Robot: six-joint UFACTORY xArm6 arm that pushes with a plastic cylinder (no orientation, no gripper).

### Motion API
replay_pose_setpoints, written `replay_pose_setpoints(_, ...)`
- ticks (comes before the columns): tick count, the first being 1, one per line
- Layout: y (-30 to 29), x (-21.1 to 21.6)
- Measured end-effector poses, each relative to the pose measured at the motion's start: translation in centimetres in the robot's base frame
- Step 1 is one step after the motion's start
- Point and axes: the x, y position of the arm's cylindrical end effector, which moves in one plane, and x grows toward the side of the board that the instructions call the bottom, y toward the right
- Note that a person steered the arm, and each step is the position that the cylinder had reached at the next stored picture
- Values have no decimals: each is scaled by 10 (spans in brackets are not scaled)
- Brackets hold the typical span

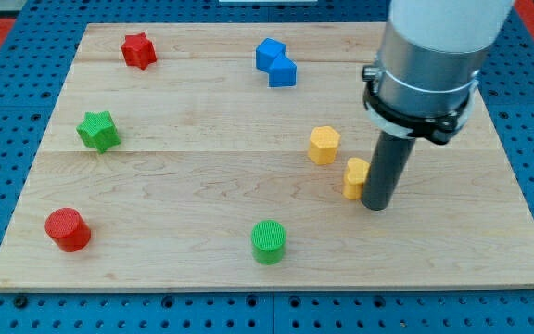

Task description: Move the green circle towards the centre

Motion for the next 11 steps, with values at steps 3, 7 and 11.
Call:
replay_pose_setpoints(3, -3, -19)
replay_pose_setpoints(7, -53, 95)
replay_pose_setpoints(11, -121, 22)
